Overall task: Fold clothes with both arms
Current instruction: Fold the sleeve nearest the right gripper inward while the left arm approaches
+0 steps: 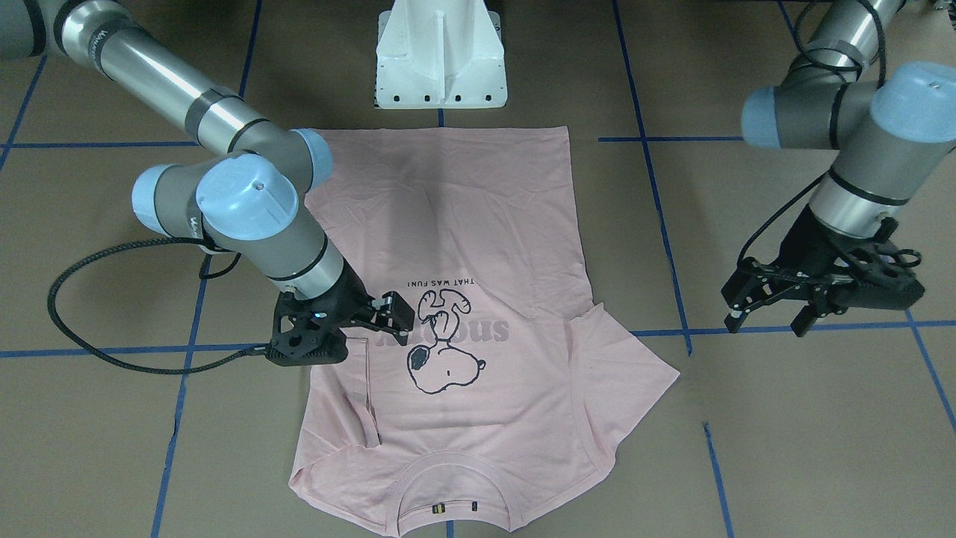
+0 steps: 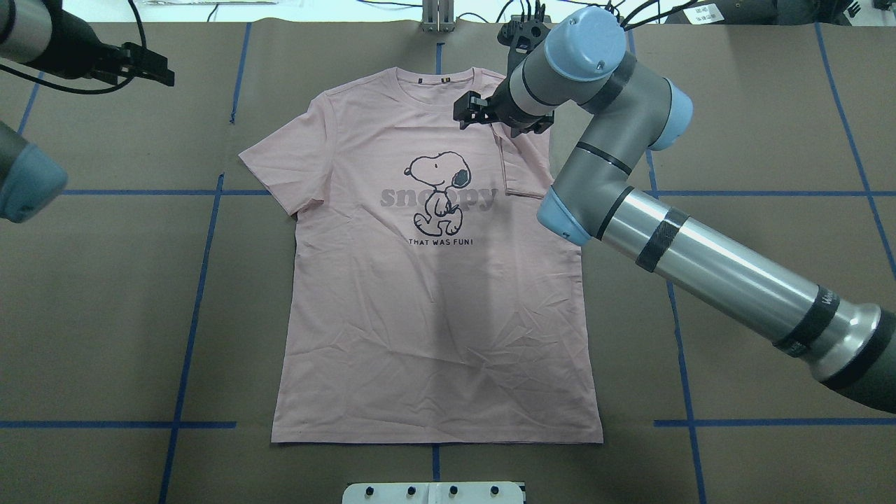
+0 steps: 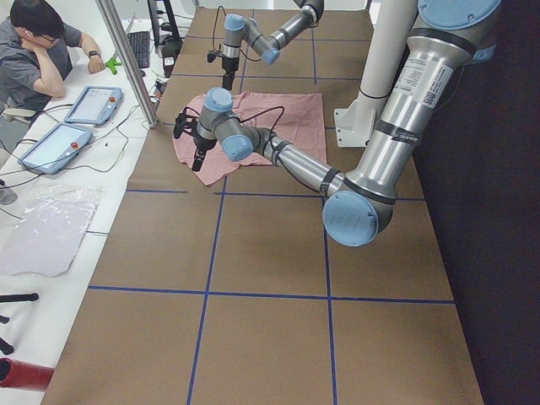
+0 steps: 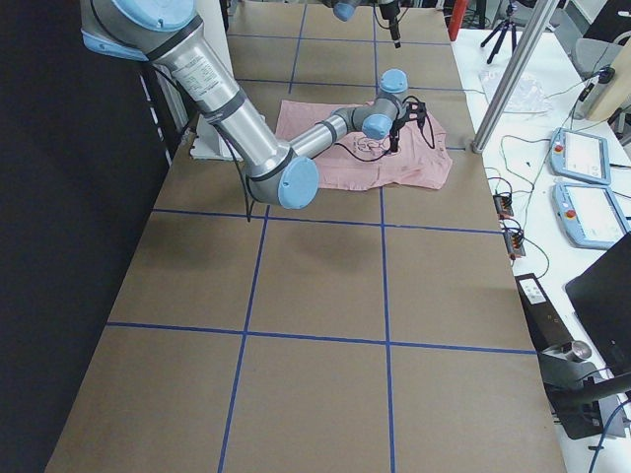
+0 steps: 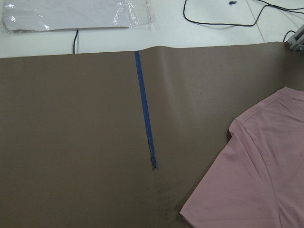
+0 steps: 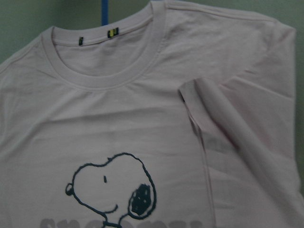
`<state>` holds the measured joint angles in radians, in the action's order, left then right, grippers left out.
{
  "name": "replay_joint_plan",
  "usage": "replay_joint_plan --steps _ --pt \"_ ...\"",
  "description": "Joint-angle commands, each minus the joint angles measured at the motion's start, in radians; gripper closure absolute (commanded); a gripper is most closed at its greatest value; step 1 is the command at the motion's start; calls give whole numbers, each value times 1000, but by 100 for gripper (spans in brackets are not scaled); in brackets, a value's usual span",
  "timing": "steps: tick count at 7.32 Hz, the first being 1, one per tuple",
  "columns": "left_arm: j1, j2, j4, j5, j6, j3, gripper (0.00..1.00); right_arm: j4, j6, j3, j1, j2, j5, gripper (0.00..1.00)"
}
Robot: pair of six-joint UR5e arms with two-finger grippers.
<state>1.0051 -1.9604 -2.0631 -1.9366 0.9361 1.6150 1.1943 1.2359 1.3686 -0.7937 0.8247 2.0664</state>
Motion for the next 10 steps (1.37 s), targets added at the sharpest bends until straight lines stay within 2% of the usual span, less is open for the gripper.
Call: replay_joint_plan --steps 1,2,3,6,10 --pt "-127 -12 -128 192 184 -118 0 360 -22 241 -42 82 -2 0" --pt "-160 -56 -167 265 225 -221 0 420 -143 276 -64 91 6 0" --pt "-180 -95 -179 302 225 -294 0 427 -229 303 -77 120 11 0" --pt "-212 -121 -209 303 221 -360 4 424 -234 325 -79 134 8 0" --pt "-218 -123 -221 303 217 -360 10 420 -233 323 -76 133 4 0"
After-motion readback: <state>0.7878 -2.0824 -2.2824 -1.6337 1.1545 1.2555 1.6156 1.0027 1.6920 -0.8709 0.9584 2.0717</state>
